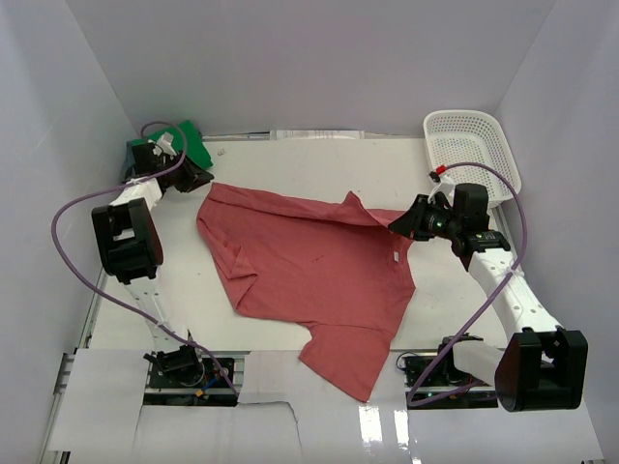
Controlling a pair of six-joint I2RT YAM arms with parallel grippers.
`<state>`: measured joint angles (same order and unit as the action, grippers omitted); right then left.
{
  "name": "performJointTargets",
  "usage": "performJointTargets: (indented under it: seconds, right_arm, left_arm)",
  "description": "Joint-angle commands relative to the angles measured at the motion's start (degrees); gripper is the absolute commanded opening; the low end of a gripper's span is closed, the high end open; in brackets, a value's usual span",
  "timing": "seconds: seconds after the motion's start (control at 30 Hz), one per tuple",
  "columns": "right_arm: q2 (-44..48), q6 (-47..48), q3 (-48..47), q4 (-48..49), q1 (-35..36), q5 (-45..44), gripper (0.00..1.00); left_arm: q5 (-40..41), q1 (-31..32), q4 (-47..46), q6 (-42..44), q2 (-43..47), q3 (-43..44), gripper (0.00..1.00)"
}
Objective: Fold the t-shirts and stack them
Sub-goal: Fold the flattened tshirt in 1/3 of the way
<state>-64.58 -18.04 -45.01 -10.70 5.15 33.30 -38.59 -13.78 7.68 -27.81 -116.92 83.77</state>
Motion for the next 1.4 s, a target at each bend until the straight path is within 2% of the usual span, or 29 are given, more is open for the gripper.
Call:
performJointTargets:
  seconds: [0.0,0.33,0.5,0.87,1.07,1.37]
  right_arm:
    - [1.3,-0.5,0.2,1.6,0.4,1.0,0.08]
    - [0.2,-0.6,0.4,2.3,0.7,1.0,0.08]
    - [0.0,-0.6,0.5,2.5,0.8,1.1,0.08]
    - [-0.5,-0.9,0.5,2.9,1.0,1.5,0.08]
    - [-0.6,-0.8,0.9,3.1,1.0,1.7,0.08]
    - [-0.6,-0.9,1.2,3.5,1.0,1.9,0.08]
  left_arm:
    - [0.5,0.0,3.7,1.6,-0.9,4.2,0.35]
    - [8.7,3.3,12.0,3.1,-5.8,12.7,0.35]
    - [10.2,4.6,14.5,4.7,-8.1,16.2,0.4]
    - [14.8,5.6,16.9,6.8,-9.3,16.0,0.4]
    - [16.8,5.5,17.2,7.0,-8.8,15.0,0.46]
    - [18.2,5.6,17.9,7.7,-9.5,15.1,0.45]
